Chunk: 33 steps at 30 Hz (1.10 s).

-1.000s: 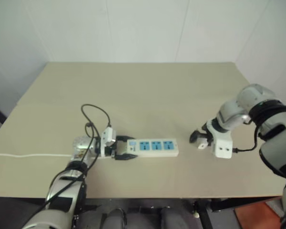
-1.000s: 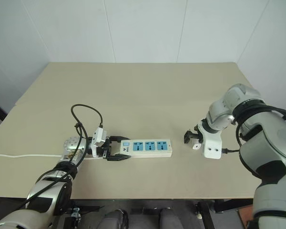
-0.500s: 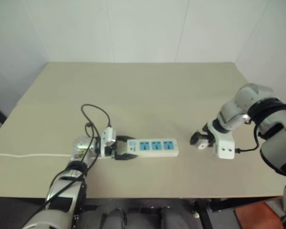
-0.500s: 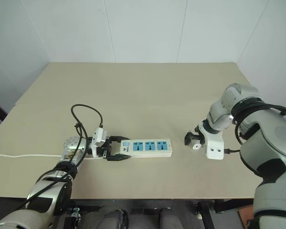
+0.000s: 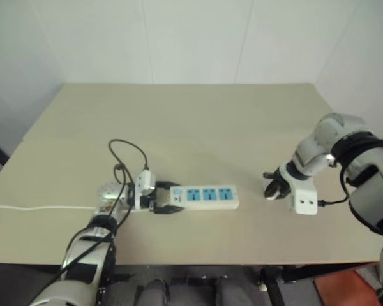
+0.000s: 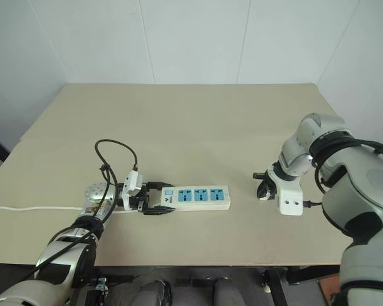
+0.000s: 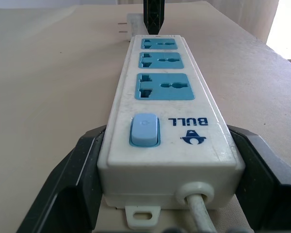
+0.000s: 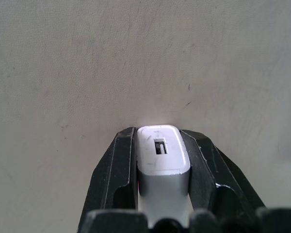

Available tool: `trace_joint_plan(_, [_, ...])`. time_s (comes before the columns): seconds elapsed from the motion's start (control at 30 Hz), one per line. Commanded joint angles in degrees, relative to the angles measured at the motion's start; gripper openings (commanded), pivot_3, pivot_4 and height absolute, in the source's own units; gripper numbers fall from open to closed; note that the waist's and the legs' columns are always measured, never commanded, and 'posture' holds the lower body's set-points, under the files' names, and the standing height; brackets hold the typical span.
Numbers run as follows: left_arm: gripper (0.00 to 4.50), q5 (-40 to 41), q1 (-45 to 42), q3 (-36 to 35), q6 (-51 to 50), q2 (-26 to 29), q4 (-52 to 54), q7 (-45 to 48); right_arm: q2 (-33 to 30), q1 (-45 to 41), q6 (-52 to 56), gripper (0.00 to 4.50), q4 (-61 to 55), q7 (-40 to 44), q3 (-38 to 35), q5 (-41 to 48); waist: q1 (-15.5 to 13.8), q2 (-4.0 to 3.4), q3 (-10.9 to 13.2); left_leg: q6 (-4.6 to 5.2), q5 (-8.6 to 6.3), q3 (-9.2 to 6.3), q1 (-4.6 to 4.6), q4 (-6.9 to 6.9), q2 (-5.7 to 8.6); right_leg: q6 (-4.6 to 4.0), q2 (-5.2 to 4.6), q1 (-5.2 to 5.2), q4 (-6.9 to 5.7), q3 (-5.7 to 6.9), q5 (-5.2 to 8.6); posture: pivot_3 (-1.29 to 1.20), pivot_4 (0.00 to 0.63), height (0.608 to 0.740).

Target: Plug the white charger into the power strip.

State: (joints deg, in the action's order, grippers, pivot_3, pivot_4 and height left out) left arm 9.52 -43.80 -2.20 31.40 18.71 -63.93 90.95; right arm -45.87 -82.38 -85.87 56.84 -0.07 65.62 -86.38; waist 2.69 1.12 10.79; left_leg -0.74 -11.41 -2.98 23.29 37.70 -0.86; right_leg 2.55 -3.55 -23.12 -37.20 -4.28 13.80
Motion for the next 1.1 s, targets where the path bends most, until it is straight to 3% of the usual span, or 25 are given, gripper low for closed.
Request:
trace_joint_plan(0.03, [3.27,-0.6,0.5,0.5,0.8,0.0,0.3,-1.1,-1.0,-3.2,-1.8,1.12,2.0,0.8,-2.2,3.3,0.0,-0.04,0.0,0.00,0.00,0.00,0.00,0.00,0.00,0.00,0.00,0.00,0.00,0.00,0.00,0.00,0.150,0.740])
trace_joint_plan(0.2, [3.27,-0.4,0.3,0.4,0.8,-0.1,0.4,-0.9,1.4,-5.2,-4.8,1.12,19.2,7.3,-12.5,20.5,0.1,-0.05,0.0,0.00,0.00,0.01,-0.01,-0.01,0.00,-0.02,0.00,0.03,0.01,-0.01,-0.01,0.00,0.150,0.740])
trace_joint_plan(0.3, [3.27,-0.2,0.4,0.3,0.9,-0.1,0.7,-0.9,5.6,-6.4,-5.1,1.12,38.4,18.1,-29.6,32.7,0.6,-0.04,0.0,0.01,0.00,0.01,-0.10,-0.03,-0.01,-0.05,0.00,0.17,0.07,0.00,-0.03,0.00,0.150,0.740])
trace_joint_plan(0.43, [3.27,-0.2,0.7,0.4,0.8,-0.2,0.9,-0.5,8.0,-7.3,1.9,1.12,54.1,42.5,-58.2,43.9,0.9,-0.03,0.0,0.01,0.00,-0.06,-0.42,-0.11,-0.02,-0.05,-0.03,0.64,0.25,0.10,-0.04,0.00,0.150,0.740])
trace_joint_plan(0.53, [3.27,-0.3,0.6,0.5,0.7,-0.1,0.8,-0.4,7.9,-8.8,9.9,1.12,61.9,59.0,-76.6,50.3,1.3,-0.03,0.0,0.01,0.00,-0.09,-0.58,-0.20,-0.02,-0.04,-0.03,0.81,0.35,0.12,-0.04,0.00,0.150,0.740])
trace_joint_plan(0.63, [3.27,-0.4,0.2,0.6,0.6,0.0,0.6,-0.3,7.5,-9.6,23.7,1.12,63.2,72.7,-90.1,57.5,1.5,-0.03,0.0,0.01,0.00,-0.07,-0.67,-0.36,-0.01,-0.03,-0.02,0.81,0.34,0.09,-0.03,0.00,0.150,0.740])
trace_joint_plan(0.83, [3.27,1.1,-0.2,1.9,-2.1,0.4,1.6,1.5,9.0,-11.6,46.8,1.12,63.2,87.2,-99.8,64.4,1.5,-0.04,0.0,-0.01,0.00,-0.08,-0.70,-0.60,-0.03,-0.04,-0.01,0.77,0.43,0.11,0.01,0.00,0.150,0.740])
trace_joint_plan(1.1, [3.27,4.6,0.2,7.2,-3.5,2.0,4.3,1.5,17.2,-5.2,48.8,1.12,63.2,91.5,-100.2,62.7,1.5,-0.04,0.1,-0.04,0.02,-0.08,-0.47,-0.76,-0.03,-0.02,0.00,0.45,0.36,0.12,0.05,0.00,0.150,0.740])
